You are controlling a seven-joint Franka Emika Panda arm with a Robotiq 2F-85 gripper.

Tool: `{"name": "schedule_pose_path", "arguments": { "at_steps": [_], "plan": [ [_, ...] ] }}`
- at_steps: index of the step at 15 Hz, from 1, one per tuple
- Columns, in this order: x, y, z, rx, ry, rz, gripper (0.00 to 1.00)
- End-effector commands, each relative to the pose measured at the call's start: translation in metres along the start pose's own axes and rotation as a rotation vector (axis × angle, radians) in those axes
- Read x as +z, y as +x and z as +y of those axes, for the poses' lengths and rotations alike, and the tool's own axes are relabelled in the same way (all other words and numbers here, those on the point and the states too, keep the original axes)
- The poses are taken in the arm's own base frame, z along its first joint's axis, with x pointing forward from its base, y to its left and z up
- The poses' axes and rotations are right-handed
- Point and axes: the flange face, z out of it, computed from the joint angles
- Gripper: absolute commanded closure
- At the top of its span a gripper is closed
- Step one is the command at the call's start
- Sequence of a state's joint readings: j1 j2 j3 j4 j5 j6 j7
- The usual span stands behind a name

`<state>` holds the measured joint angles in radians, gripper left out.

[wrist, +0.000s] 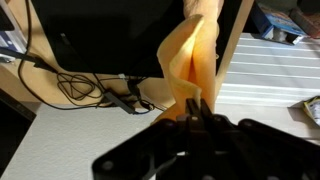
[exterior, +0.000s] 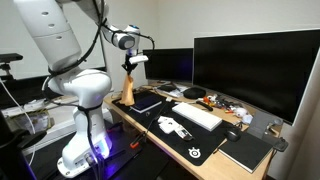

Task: Remove the orange towel from the top of the book, lay the towel flat on the desk

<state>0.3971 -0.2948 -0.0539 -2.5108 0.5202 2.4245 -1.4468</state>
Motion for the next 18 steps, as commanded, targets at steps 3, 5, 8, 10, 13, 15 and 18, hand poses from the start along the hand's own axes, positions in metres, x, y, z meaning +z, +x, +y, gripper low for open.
{"name": "schedule_pose_path", "arguments": {
  "at_steps": [3, 5, 8, 10, 13, 15, 18],
  "plan": [
    [0.011, 0.01, 0.045, 0.01, -0.01, -0.023, 0.96],
    [0.02, 0.011, 0.066, 0.012, -0.011, -0.04, 0.96],
    [0.025, 0.012, 0.072, 0.013, -0.008, -0.044, 0.96],
    [0.025, 0.013, 0.072, 0.012, -0.008, -0.043, 0.96],
    [0.035, 0.021, 0.075, 0.018, -0.006, -0.032, 0.99],
    [0.049, 0.031, 0.077, 0.024, -0.005, -0.03, 0.99],
    [0.074, 0.049, 0.084, 0.048, -0.007, -0.039, 0.99]
  ]
}}
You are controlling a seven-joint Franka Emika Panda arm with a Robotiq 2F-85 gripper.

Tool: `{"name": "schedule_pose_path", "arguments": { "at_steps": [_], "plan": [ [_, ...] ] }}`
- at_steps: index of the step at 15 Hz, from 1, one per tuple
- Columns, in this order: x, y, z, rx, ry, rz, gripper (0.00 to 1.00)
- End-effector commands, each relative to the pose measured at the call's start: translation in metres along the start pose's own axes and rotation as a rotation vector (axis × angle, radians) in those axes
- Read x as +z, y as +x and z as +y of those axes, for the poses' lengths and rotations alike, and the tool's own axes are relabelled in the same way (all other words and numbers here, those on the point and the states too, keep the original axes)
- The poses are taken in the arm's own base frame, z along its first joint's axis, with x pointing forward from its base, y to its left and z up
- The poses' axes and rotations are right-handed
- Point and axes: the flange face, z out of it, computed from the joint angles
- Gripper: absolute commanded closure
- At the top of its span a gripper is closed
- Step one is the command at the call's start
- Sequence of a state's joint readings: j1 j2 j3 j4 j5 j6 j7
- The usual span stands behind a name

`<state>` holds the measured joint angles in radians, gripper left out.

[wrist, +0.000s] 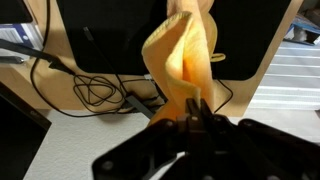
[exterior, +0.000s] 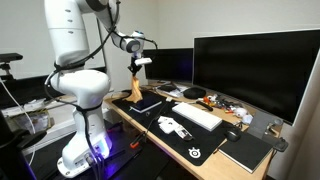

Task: Remove the orange towel from the top of the book, lay the towel flat on the desk

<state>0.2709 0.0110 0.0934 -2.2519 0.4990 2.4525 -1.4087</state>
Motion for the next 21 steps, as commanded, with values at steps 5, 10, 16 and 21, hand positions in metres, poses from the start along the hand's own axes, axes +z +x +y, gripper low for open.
{"name": "schedule_pose_path", "arguments": {
  "at_steps": [5, 10, 16, 21],
  "plan": [
    [0.058, 0.033, 0.039, 0.083, -0.053, -0.025, 0.99],
    [0.071, 0.025, 0.066, 0.108, -0.056, -0.062, 0.99],
    [0.067, 0.017, 0.072, 0.084, -0.071, -0.094, 0.49],
    [0.054, -0.001, 0.063, 0.048, -0.04, -0.12, 0.12]
  ]
}}
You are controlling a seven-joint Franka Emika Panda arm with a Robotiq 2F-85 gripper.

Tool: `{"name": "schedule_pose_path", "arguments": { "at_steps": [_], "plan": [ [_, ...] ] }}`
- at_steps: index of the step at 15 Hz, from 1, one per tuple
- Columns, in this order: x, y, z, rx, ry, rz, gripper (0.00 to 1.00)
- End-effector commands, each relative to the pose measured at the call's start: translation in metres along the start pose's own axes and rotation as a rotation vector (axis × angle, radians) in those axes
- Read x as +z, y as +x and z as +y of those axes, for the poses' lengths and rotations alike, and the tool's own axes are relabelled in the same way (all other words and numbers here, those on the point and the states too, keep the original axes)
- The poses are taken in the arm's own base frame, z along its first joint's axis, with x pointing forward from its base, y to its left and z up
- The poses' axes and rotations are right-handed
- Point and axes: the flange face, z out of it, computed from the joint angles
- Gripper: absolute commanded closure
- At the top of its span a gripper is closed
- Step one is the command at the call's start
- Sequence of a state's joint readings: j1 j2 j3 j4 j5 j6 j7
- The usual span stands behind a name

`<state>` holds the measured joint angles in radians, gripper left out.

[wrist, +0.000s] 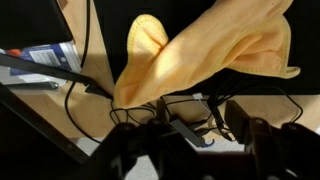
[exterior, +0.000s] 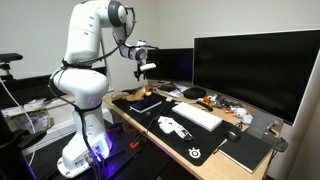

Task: Remove the orange towel from the top of the book, lay the towel flat on the desk

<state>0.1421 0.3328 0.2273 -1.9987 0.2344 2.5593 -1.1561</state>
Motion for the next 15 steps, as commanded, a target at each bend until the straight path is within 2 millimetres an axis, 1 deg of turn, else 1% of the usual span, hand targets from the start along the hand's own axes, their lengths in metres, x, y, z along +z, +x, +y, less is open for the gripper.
{"name": "schedule_pose_path", "arguments": {
  "at_steps": [1, 2, 4, 5, 7, 9, 15],
  "plan": [
    [-0.02, -0.02, -0.01, -0.033, 0.034, -0.039, 0.04],
    [-0.023, -0.027, -0.013, -0.039, 0.063, -0.058, 0.0],
    [-0.028, -0.042, -0.019, -0.051, 0.13, -0.093, 0.0],
    [-0.029, -0.046, -0.022, -0.059, 0.159, -0.107, 0.0],
    [-0.029, -0.05, -0.029, -0.069, 0.199, -0.13, 0.0],
    [-0.025, -0.048, -0.035, -0.079, 0.21, -0.156, 0.0],
    [0.011, -0.036, -0.059, -0.118, 0.198, -0.244, 0.0]
  ]
}}
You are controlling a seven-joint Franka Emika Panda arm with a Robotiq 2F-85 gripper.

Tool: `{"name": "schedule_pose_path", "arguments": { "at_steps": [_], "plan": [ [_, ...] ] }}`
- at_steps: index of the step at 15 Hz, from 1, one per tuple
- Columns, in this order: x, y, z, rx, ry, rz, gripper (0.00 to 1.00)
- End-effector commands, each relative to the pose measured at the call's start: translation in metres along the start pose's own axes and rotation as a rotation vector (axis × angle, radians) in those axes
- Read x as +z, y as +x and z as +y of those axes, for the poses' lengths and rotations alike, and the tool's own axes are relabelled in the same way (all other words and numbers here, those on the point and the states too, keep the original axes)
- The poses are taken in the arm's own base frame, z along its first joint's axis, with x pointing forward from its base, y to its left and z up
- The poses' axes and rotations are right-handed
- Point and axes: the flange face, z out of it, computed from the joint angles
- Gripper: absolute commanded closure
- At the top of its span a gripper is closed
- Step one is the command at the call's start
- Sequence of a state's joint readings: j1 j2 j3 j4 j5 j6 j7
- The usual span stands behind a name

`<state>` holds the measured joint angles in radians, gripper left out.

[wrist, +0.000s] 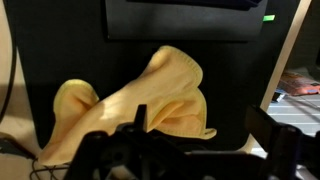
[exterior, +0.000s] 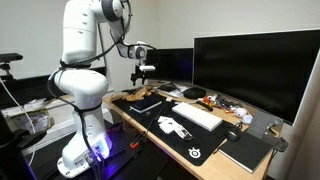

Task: Remove the orange towel from the top of the book, lay the towel flat on the desk

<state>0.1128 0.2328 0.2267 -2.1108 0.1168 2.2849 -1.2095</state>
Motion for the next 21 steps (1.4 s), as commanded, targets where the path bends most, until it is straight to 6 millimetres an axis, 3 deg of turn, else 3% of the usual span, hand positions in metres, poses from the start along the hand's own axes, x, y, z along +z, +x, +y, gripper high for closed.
{"name": "schedule_pose_path", "arguments": {
  "at_steps": [1, 4, 10, 21],
  "plan": [
    [0.018, 0.013, -0.012, 0.021, -0.023, -0.051, 0.0],
    [0.032, 0.023, -0.013, 0.081, -0.044, -0.05, 0.0],
    [0.035, 0.023, -0.011, 0.065, -0.016, -0.046, 0.0],
    [0.061, 0.026, 0.012, 0.465, -0.081, 0.116, 0.0]
  ]
}}
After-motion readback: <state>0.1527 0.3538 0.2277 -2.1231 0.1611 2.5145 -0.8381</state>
